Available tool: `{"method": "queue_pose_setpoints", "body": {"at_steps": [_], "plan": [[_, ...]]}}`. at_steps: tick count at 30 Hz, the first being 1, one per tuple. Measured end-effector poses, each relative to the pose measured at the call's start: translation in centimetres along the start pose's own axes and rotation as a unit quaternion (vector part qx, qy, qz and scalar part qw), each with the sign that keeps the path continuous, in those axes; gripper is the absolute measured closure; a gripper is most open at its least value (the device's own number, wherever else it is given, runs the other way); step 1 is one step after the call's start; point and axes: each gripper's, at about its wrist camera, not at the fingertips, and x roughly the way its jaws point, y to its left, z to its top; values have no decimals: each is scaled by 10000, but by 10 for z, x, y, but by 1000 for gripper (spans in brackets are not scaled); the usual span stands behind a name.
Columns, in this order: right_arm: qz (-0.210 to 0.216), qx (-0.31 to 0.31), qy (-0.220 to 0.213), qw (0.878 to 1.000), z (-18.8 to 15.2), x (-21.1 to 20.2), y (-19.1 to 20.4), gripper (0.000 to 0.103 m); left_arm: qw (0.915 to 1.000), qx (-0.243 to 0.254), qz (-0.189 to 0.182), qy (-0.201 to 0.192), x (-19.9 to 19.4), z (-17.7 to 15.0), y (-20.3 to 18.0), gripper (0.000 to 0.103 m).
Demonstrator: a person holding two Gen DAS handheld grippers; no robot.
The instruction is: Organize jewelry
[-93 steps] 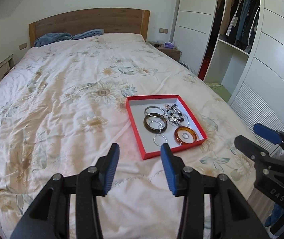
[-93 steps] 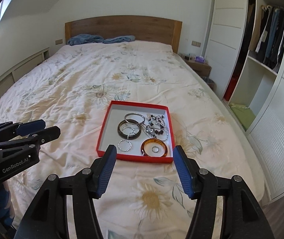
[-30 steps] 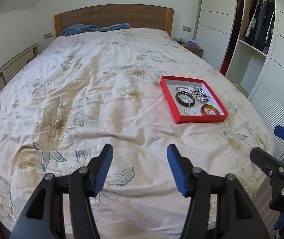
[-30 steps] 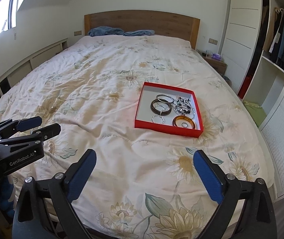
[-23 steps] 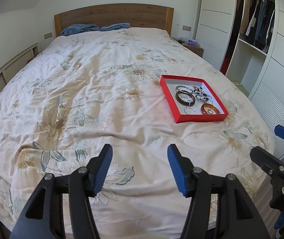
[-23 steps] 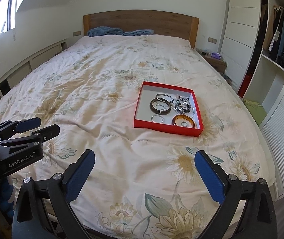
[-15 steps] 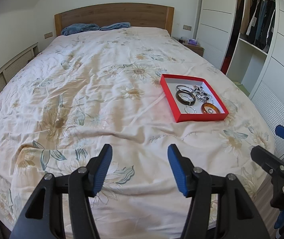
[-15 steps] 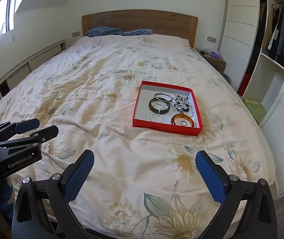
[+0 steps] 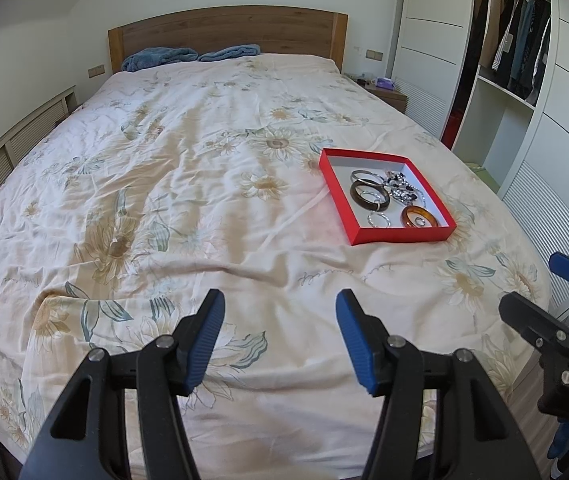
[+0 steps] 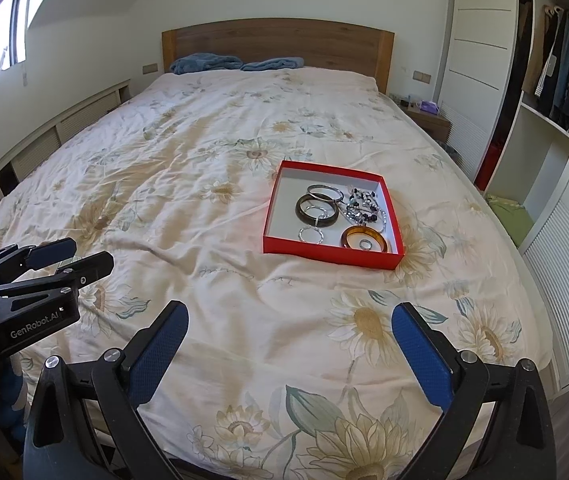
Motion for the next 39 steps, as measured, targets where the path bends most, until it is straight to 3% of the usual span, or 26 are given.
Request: {"method": "queue_pose_setpoints", "body": {"at_steps": [39], "plan": [[-12,54,45,10000,-6,4,-6,2,10000,8,9,13,0,-1,-2,47]]}}
